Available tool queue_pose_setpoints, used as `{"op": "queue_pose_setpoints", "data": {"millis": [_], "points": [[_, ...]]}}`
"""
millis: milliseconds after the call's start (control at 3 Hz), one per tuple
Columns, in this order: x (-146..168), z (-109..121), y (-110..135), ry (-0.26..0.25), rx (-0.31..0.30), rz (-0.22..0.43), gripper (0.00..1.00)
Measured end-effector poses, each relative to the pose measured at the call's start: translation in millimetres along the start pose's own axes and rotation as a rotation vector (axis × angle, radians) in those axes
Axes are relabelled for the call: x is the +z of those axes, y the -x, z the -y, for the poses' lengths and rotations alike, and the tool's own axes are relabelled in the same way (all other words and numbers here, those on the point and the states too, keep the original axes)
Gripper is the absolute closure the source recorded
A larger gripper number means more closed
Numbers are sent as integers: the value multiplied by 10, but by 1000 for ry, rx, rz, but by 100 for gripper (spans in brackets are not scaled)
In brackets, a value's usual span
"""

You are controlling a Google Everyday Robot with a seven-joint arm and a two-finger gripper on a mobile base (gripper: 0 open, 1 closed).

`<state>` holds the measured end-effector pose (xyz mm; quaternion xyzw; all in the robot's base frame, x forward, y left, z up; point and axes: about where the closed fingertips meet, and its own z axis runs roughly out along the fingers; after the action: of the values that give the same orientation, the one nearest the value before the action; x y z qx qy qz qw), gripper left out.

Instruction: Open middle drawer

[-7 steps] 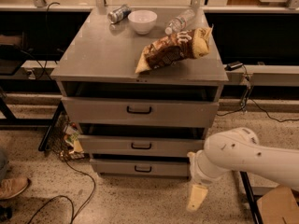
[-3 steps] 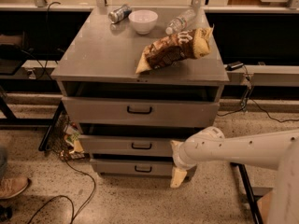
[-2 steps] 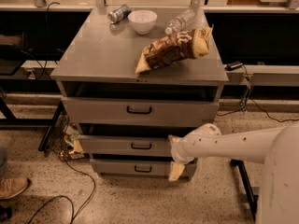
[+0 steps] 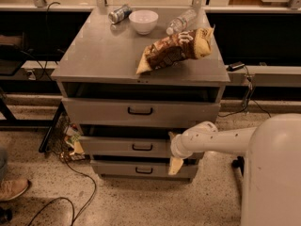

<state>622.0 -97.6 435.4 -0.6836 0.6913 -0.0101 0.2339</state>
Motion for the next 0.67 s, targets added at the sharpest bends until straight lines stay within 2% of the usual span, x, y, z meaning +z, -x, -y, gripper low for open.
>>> {"op": "queue_pose_setpoints", "data": {"millis": [333,667], "points": [[259,114,-87,14,40,16,0],[381,57,-187,24,73,16,19]]}}
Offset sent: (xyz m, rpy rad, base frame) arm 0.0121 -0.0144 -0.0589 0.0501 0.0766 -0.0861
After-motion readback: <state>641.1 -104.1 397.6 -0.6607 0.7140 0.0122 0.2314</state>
